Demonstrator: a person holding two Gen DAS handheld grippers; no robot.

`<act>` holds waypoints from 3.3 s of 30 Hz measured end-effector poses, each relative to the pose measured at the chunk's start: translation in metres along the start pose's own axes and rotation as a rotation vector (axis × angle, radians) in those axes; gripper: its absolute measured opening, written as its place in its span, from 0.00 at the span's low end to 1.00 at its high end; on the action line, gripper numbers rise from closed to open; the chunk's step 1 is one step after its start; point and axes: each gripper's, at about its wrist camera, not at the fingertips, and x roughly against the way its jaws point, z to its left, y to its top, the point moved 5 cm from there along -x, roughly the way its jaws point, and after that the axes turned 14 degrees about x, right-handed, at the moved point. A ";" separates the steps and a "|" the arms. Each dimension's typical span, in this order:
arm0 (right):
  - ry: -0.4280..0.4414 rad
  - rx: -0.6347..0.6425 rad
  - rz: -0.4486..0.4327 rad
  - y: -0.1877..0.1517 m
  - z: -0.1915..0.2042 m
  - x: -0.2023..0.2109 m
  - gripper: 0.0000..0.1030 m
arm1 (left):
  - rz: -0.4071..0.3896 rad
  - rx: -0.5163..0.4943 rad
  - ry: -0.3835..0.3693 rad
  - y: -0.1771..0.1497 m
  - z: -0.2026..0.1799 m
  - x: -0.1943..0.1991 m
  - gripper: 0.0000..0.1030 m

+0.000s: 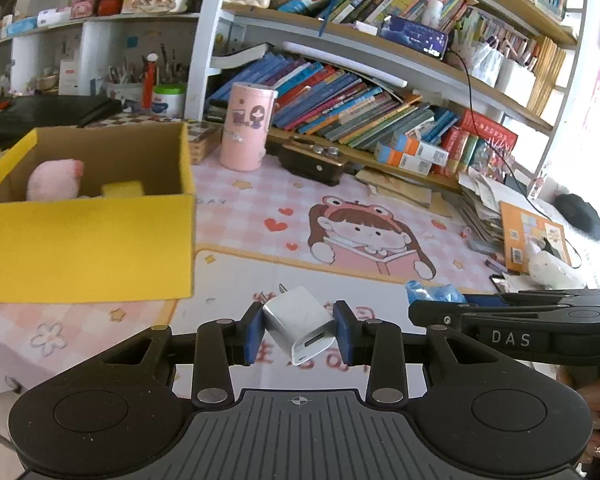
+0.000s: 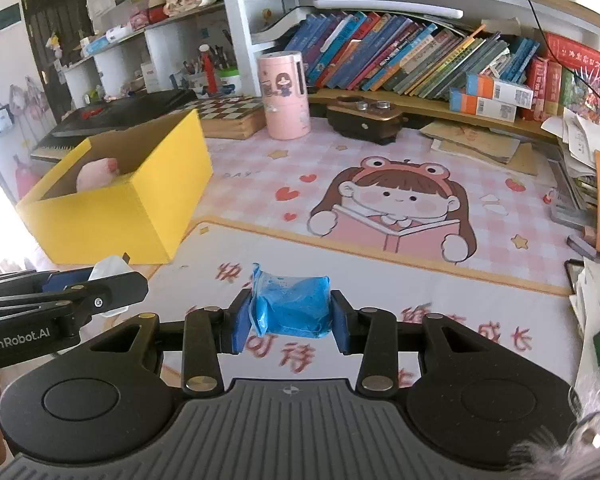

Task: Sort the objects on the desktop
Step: 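Lift both held items and carry them toward the yellow box, then carry the blue item and white cube with both tools over the yellow box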

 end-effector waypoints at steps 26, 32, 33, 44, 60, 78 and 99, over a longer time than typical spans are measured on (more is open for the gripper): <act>-0.031 -0.031 0.014 -0.031 0.136 0.040 0.36 | 0.035 -0.008 -0.028 -0.024 0.089 0.092 0.34; -0.027 -0.038 0.022 -0.038 0.156 0.045 0.36 | 0.047 -0.009 -0.028 -0.030 0.101 0.105 0.34; -0.026 -0.038 0.023 -0.038 0.160 0.045 0.36 | 0.047 -0.008 -0.027 -0.031 0.103 0.107 0.34; 0.035 0.008 0.032 -0.037 0.194 0.043 0.36 | 0.021 0.038 0.017 -0.035 0.127 0.128 0.34; 0.117 0.085 0.040 -0.027 0.232 0.032 0.36 | -0.011 0.093 0.077 -0.035 0.159 0.148 0.34; 0.168 0.163 0.056 -0.009 0.251 0.015 0.36 | -0.037 0.149 0.110 -0.026 0.180 0.150 0.34; 0.152 0.200 -0.052 0.063 0.213 -0.026 0.36 | -0.155 0.116 0.111 0.047 0.166 0.105 0.34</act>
